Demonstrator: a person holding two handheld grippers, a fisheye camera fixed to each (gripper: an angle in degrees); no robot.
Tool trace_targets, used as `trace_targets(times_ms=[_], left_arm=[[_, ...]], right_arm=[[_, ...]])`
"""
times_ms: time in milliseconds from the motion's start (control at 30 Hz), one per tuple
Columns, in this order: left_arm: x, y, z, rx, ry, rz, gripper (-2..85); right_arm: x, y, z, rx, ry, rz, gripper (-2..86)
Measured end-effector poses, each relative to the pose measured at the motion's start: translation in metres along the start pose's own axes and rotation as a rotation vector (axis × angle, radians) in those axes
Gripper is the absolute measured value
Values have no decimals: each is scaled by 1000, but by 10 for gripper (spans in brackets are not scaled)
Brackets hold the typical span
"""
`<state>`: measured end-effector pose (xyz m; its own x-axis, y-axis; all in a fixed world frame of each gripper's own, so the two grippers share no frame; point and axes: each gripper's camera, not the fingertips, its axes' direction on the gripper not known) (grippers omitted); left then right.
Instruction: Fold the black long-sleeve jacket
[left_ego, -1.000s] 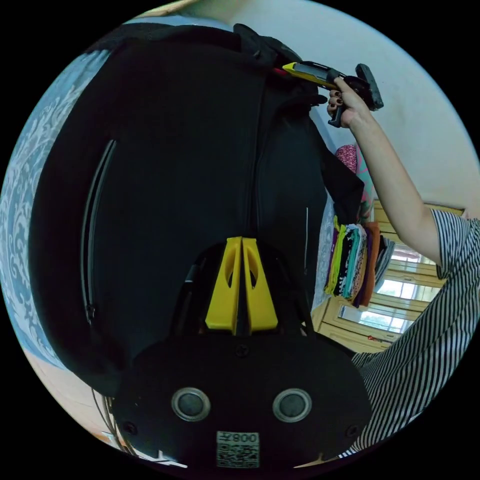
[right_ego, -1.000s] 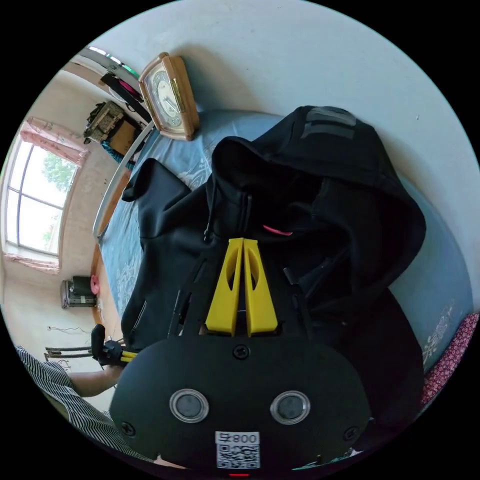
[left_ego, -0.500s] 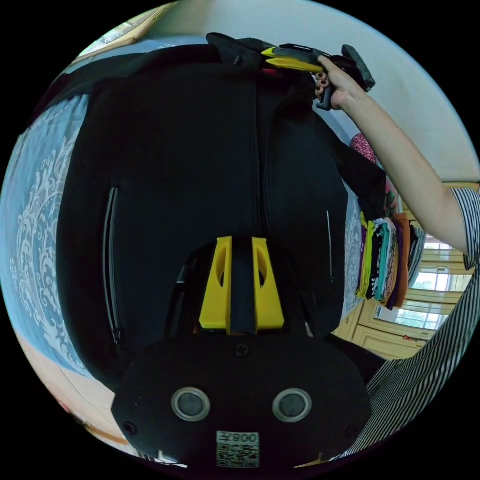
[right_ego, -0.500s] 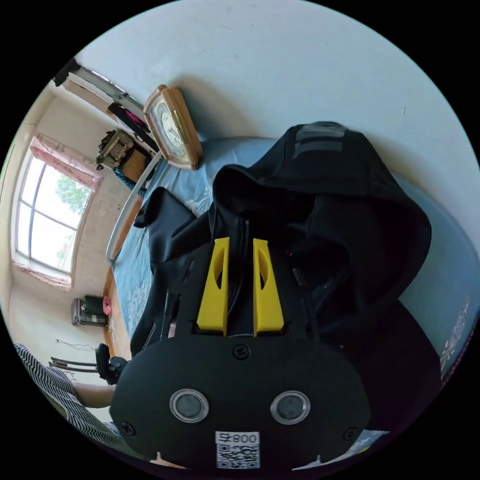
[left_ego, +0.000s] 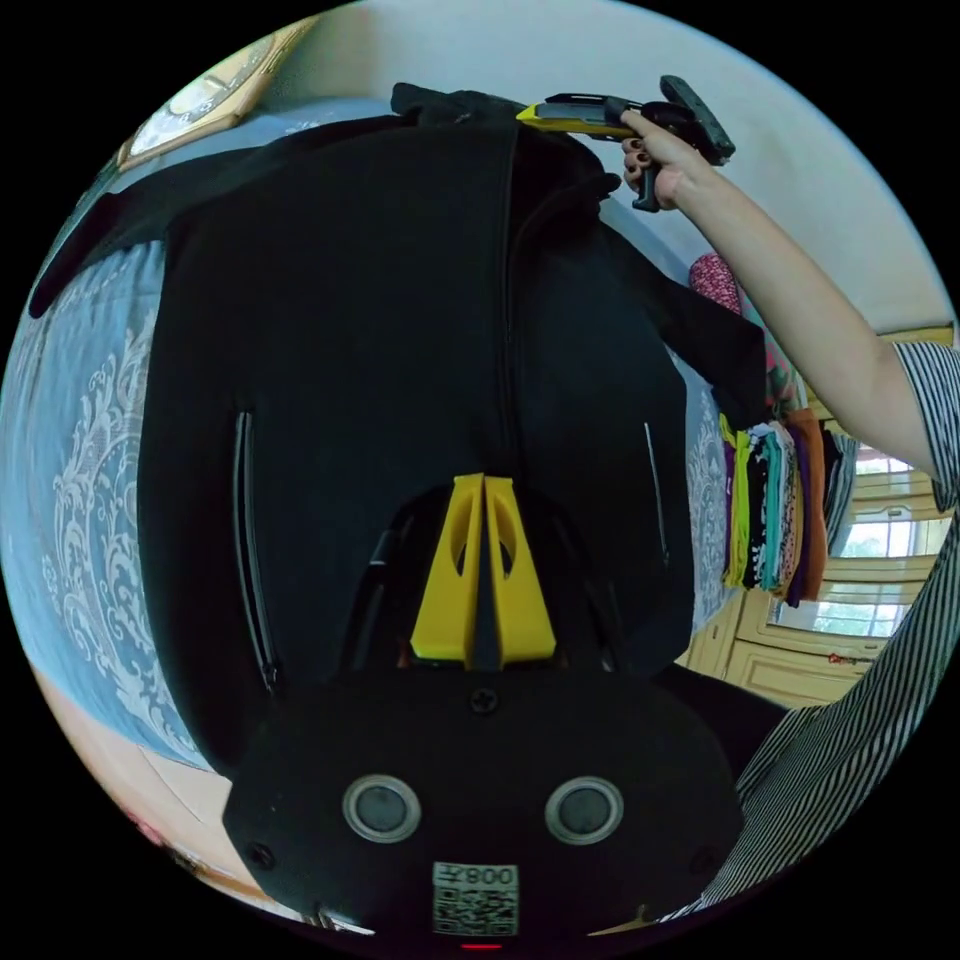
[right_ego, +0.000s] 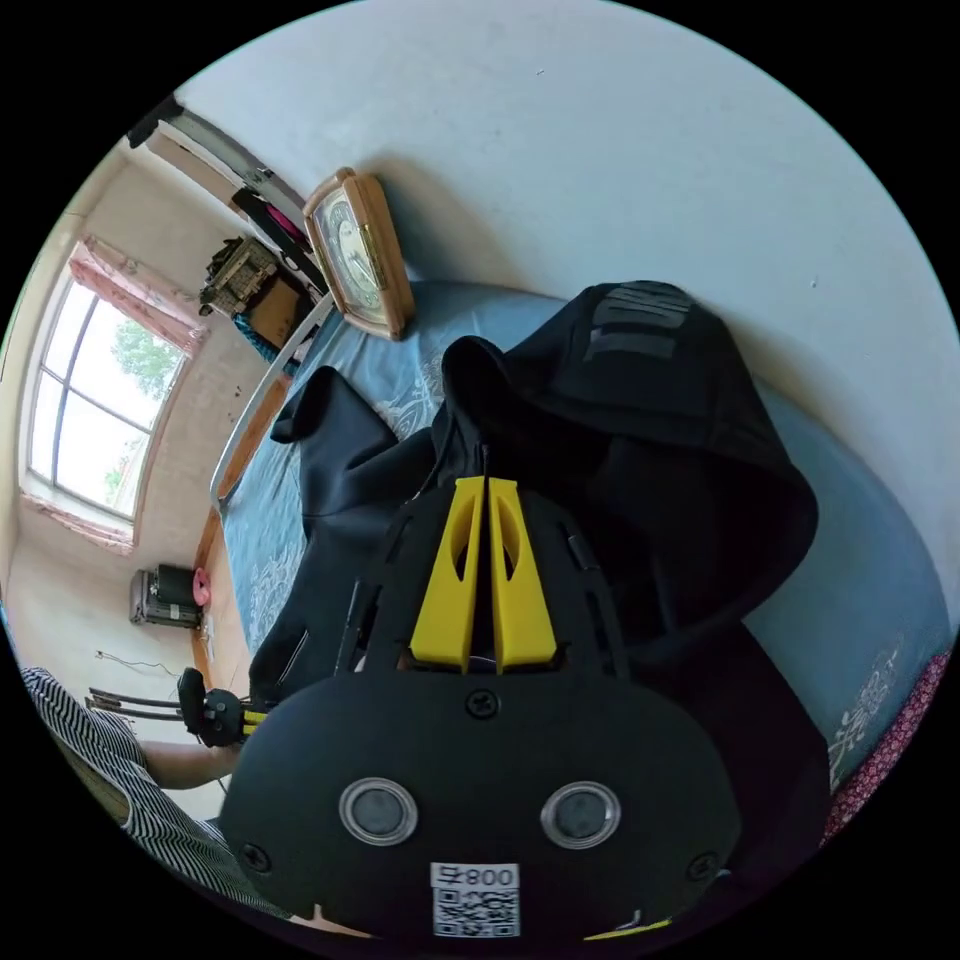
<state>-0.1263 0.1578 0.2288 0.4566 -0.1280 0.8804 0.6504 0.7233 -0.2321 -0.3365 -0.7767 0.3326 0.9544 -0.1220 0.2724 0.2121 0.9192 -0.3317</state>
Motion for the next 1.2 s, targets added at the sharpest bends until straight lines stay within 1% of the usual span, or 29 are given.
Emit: trace_targets(times_ms=[33, 133, 200, 233, 367, 467, 567, 667, 733, 900, 967, 1067, 1200], left_arm=[[-1, -2, 6, -31, -19, -12, 6], [-6, -1, 1, -12, 41, -51, 17], [-7, 3, -8, 21, 44, -70, 30], [-8, 8, -14, 46, 76, -75, 39], [-8, 25, -22, 65, 205, -95, 71], [-4, 33, -13, -23, 195, -93, 81], [-1, 37, -2, -86, 187, -88, 85], [1, 38, -3, -86, 145, -76, 84], [0, 39, -5, -84, 142, -78, 84], [-4, 46, -8, -77, 169, -80, 83], [-6, 50, -6, -84, 169, -92, 83], [-8, 53, -5, -90, 204, -91, 82], [-10, 56, 1, -130, 172, -65, 76]], right_arm=[[10, 3, 10, -25, 2, 17, 7], [29, 13, 32, -88, 21, 45, 8], [32, 22, 24, -54, 86, 38, 8], [36, 30, 15, -32, 120, 43, 9], [55, 70, -13, 23, 72, 76, 21], [66, 115, -24, 30, 72, 126, 46], [78, 149, -23, 44, 30, 191, 75], [91, 170, -23, 94, 3, 279, 86], [99, 185, -31, 171, -5, 339, 89], [98, 207, -46, 248, 51, 369, 96], [98, 212, -42, 232, 76, 383, 103], [105, 221, -29, 194, 14, 434, 122], [105, 230, -15, 202, 5, 481, 126]])
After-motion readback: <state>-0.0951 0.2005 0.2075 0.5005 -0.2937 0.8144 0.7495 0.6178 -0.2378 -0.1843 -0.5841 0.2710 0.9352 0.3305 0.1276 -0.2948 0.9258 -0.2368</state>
